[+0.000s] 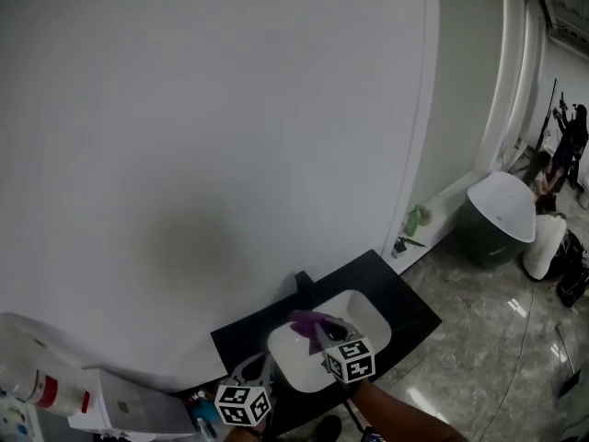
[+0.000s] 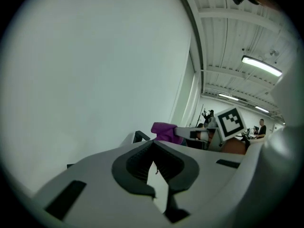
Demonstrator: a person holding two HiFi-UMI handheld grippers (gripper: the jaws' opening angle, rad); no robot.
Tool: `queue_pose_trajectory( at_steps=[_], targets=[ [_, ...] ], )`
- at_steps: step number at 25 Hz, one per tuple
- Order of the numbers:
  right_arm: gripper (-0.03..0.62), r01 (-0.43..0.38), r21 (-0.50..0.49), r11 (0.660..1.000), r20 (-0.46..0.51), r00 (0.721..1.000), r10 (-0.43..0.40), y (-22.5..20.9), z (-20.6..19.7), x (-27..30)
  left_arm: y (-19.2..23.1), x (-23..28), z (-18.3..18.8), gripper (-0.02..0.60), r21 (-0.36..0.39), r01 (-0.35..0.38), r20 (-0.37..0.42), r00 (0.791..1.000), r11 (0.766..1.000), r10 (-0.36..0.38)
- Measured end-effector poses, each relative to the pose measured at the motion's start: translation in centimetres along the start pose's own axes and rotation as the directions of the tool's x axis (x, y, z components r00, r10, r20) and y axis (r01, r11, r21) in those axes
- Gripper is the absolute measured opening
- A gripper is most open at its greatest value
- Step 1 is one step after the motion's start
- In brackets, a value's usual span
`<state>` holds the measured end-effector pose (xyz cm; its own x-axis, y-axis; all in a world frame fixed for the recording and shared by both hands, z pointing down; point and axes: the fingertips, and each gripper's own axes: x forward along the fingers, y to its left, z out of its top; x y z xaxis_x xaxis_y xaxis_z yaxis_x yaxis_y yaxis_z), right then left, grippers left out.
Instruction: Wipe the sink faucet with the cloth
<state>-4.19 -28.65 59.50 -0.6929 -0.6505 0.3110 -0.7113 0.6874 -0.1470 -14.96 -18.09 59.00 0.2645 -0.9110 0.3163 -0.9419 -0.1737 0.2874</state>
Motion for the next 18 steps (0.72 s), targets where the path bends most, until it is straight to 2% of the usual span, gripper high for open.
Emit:
queue_pose_trajectory(
  at_steps=[6,11,14,18],
  targets=[
    [0.029,0.054,-0.042,0.998,-0.068,0.996,-0.056,-6.9,2.7,12.3,2.0,3.6,-0.3,0.005,-0.012,0.024,-0.05,0.998,1.0,-0.025],
    [0.029,0.082,-0.097,0.992,-0.189,0.977,-0.099,-9.7,1.2,20.8,4.5,5.9,-0.6,0.005,-0.027,0.041,-0.082,0.996,0.999,-0.043],
    [0.029,0.109,-0.087,0.99,-0.261,0.957,-0.128,-10.8,-1.9,22.6,5.5,7.0,-0.6,0.005,-0.024,0.052,-0.1,0.994,0.998,-0.054],
    [0.028,0.128,-0.058,0.99,-0.247,0.959,-0.139,-10.6,-3.8,21.1,6.4,8.4,-0.5,0.005,-0.026,0.059,-0.111,0.992,0.998,-0.062]
  ],
)
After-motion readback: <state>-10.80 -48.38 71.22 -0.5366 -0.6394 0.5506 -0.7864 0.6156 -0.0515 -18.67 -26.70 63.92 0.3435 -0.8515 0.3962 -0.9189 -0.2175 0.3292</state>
